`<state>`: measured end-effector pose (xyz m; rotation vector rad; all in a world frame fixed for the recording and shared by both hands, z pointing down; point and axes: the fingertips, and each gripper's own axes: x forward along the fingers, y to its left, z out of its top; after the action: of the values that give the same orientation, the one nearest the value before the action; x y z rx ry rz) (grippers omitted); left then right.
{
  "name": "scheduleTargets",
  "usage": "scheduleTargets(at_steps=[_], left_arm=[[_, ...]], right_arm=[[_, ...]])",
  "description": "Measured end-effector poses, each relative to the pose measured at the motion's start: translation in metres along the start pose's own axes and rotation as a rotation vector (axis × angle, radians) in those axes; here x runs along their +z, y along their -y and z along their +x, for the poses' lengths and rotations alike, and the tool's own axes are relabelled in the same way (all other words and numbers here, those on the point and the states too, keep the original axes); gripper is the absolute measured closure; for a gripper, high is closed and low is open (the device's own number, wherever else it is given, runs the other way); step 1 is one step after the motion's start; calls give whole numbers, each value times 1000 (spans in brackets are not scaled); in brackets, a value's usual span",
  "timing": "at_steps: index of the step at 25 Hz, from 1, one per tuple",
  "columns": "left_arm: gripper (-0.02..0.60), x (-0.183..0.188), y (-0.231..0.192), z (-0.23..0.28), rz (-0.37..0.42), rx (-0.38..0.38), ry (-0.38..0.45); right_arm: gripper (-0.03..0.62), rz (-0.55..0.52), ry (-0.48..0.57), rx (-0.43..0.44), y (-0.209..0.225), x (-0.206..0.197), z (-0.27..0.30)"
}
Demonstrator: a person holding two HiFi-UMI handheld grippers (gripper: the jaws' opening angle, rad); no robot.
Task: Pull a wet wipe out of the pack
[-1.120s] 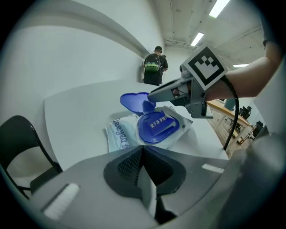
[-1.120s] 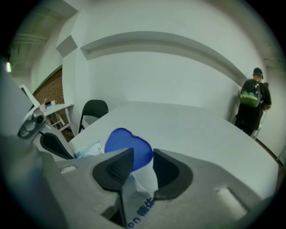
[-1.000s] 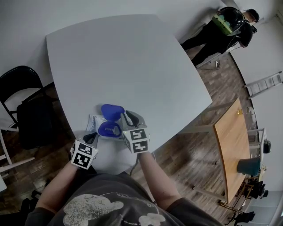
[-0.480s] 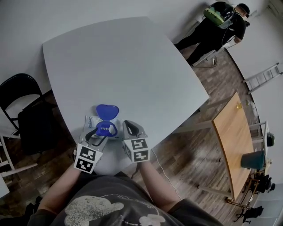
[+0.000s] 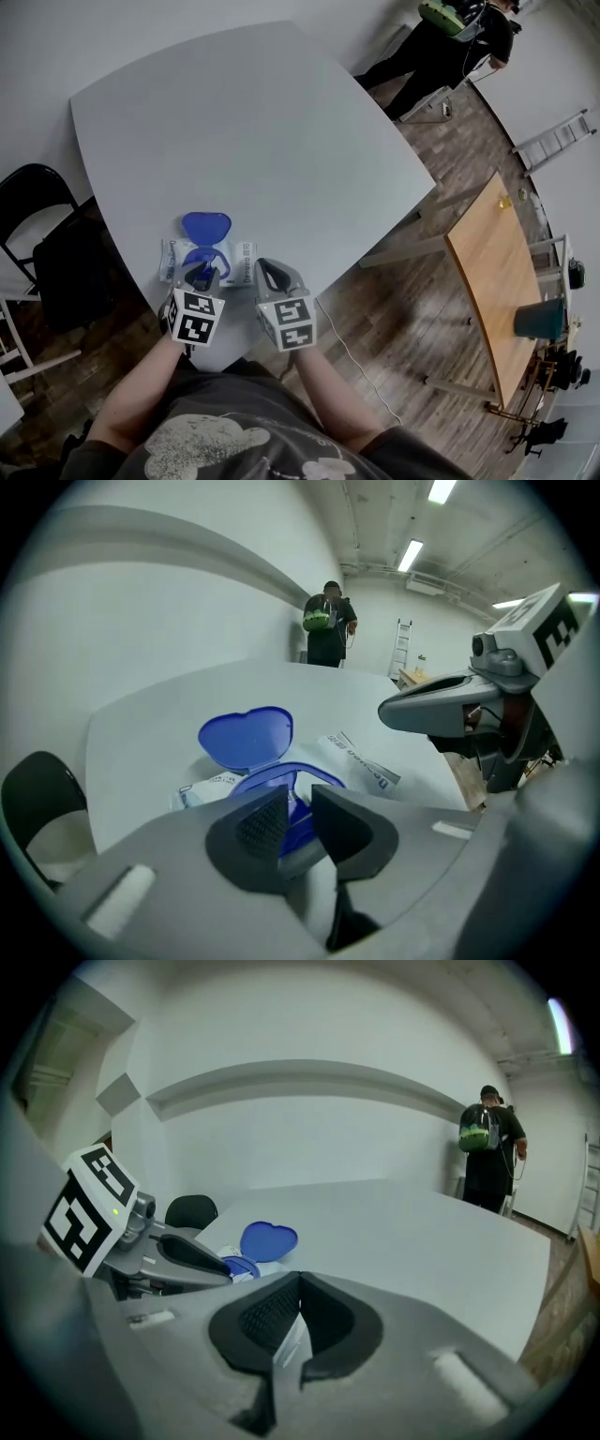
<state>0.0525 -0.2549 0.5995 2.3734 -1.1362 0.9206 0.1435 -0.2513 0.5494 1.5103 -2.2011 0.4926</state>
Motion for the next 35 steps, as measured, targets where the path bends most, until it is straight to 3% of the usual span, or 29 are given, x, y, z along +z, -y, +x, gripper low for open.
scheduleTargets(at_steps=[2,11,12,13,14,18,20,23,27,35], left_arm=[[564,2,-2,-4,-14,24,14],[563,8,-18,-22,-88,96,44],[544,9,-13,-23,-86,77,45],[422,9,-6,-21,-82,52,38],[356,8,1,-20,-73,33,27],[330,5,9,-9,16,87,-6],[344,4,2,-5,16,137,-19],[428,5,-11,-4,4,195,-23],[540,13,-15,-12,5,196,19],[557,12,-37,-39,-39,151,78]], right_arm=[[602,2,5,2,5,-2,-4],[602,-5,15,82,1,-4,-2],[602,-11,15,95,-2,-4,0],[602,-16,16,106,-4,-4,2],[602,-20,17,115,-7,-3,3],[602,-30,25,139,-15,-2,3],[602,-39,26,147,-17,-4,1],[602,-50,20,145,-16,-8,-1],[602,-41,14,121,-13,-11,-4],[602,-81,21,111,-41,12,4]])
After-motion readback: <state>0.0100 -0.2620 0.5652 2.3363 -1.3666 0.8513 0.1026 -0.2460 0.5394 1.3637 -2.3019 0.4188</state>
